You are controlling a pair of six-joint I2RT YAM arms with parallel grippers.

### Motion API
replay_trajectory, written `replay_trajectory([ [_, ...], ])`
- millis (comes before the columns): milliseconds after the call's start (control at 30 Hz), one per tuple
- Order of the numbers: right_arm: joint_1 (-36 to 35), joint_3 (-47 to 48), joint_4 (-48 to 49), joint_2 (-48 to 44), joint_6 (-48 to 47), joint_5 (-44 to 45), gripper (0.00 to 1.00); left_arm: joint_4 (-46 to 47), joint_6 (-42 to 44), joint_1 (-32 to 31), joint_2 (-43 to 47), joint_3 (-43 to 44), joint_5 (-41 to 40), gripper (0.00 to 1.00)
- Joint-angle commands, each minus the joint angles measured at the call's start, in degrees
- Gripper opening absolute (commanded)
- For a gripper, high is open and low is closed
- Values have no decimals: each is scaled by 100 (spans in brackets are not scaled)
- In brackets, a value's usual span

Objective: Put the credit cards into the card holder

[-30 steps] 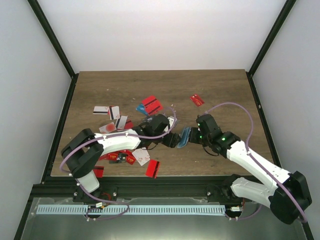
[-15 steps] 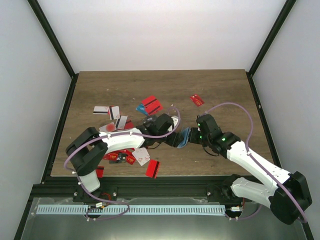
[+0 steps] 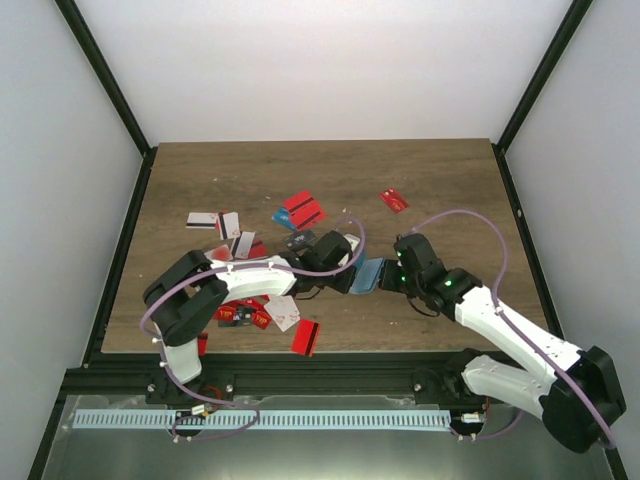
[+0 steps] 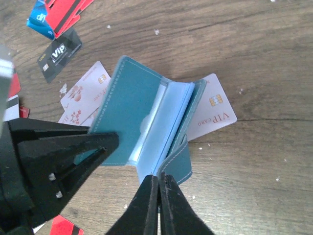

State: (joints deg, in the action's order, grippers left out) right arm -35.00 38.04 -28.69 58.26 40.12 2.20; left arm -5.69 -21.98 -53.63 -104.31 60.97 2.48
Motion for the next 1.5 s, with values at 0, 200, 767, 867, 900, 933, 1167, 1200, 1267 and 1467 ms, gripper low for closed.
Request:
replay_trajectory([
  [0, 20, -82, -123, -188, 136, 158, 8, 11, -192, -34, 306, -83, -234, 4],
  [200, 22, -76, -91, -436, 53, -209, 37, 545, -955, -39, 942, -925, 143, 4],
  [767, 7, -470, 1478, 135, 187, -2303, 30, 1784, -2428, -90, 1278, -2098, 539, 4],
  [867, 11, -608, 1800, 336, 240, -2458, 27, 1719, -2398, -98, 1450, -2128, 421, 6],
  [900, 11, -657, 1904, 428, 258, -2525, 25, 1762, -2416, -99, 1483, -2170, 451, 7],
  [933, 9, -698, 2009, 533, 266, -2579, 24, 1829, -2464, -99, 1492, -2200, 504, 8],
  [1167, 7, -810, 2406, 1182, 250, -2814, 23, 2091, -2661, -97, 1453, -2477, 779, 16],
  [1200, 3, -787, 2372, 1252, 218, -2804, 23, 2010, -2615, -99, 1548, -2508, 735, 21],
  [1267, -5, -729, 2266, 1312, 136, -2800, 23, 1694, -2445, -96, 1769, -2515, 631, 34],
  [1467, -224, -691, 1887, 1026, 143, -2755, 24, 410, -1887, -113, 2766, -2620, 204, 57],
])
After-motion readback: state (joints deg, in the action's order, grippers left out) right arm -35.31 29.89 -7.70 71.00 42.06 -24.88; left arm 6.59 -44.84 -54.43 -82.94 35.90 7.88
